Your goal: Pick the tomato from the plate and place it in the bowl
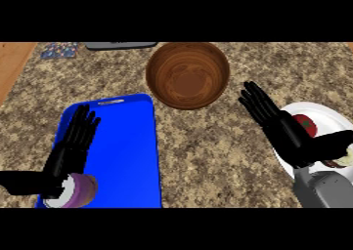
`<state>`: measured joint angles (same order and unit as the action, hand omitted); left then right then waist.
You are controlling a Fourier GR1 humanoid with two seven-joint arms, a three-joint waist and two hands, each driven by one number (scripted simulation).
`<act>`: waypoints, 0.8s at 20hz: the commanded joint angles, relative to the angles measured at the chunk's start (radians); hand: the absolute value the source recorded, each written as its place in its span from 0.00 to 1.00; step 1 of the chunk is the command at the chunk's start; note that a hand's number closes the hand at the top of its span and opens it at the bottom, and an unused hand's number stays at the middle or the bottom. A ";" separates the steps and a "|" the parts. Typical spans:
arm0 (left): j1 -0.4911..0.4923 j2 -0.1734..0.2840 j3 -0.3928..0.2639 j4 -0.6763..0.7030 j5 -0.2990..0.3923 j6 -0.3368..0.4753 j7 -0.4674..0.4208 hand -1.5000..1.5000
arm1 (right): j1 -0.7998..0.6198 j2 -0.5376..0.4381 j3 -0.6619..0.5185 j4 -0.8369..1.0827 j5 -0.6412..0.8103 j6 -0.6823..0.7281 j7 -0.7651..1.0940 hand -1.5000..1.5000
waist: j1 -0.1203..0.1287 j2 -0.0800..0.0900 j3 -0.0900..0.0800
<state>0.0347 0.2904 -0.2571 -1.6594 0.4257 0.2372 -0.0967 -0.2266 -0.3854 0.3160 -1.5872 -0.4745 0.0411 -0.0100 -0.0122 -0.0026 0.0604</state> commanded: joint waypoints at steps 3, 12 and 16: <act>-0.019 0.122 0.076 0.040 -0.088 0.040 0.026 0.50 | -0.050 -0.162 -0.200 -0.036 0.057 -0.028 -0.079 1.00 | -0.012 -0.002 -0.059; -0.013 0.219 0.141 0.105 -0.159 0.107 0.070 0.50 | 0.225 -0.382 -0.322 0.083 0.454 -0.422 0.047 0.00 | -0.080 -0.008 -0.062; -0.100 0.247 0.167 0.125 -0.134 0.075 0.141 0.50 | 0.468 -0.371 -0.280 -0.130 0.558 -0.490 0.028 0.00 | -0.042 -0.005 -0.062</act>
<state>-0.0197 0.5131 -0.1090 -1.5632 0.2882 0.3388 -0.0027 0.0634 -0.7562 0.0332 -1.5826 -0.0052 -0.3525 0.0071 -0.0736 -0.0070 -0.0013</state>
